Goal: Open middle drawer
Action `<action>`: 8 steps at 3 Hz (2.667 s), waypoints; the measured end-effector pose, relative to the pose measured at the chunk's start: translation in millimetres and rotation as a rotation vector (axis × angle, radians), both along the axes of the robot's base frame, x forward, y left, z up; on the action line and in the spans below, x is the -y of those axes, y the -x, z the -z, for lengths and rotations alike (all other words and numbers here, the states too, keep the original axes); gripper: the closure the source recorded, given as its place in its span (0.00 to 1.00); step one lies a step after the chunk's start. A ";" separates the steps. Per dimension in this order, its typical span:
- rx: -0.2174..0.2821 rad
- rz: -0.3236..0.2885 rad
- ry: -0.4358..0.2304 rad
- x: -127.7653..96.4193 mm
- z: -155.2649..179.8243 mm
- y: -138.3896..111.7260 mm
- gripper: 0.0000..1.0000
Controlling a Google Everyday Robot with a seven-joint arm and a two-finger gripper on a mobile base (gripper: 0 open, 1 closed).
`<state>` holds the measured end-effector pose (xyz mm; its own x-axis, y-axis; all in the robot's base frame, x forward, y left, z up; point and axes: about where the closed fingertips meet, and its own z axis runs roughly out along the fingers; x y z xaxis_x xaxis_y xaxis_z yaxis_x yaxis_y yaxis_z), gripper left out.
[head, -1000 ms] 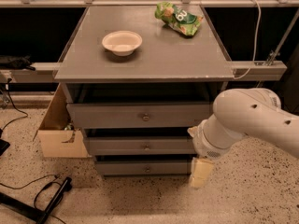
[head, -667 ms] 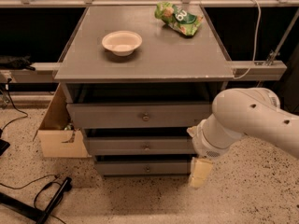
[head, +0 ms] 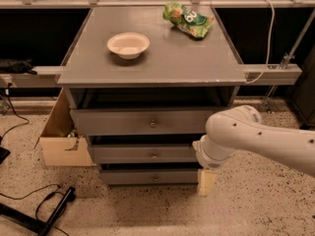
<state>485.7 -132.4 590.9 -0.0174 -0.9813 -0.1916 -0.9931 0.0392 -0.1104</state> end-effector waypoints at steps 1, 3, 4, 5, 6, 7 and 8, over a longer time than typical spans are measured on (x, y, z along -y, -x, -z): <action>0.014 -0.037 0.036 8.5 39.8 -24.9 0.00; 0.037 -0.043 0.075 30.4 88.8 -85.1 0.00; 0.043 -0.020 0.077 39.5 107.0 -108.9 0.00; 0.045 0.012 0.075 47.7 124.5 -125.3 0.00; 0.042 0.048 0.070 52.0 144.8 -137.7 0.00; 0.029 0.066 0.064 51.3 160.2 -143.5 0.03; 0.017 0.066 0.065 49.5 169.0 -143.5 0.26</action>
Offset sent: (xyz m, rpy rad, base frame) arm 0.1020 -0.0418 -0.0978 -0.0932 -0.0561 0.0512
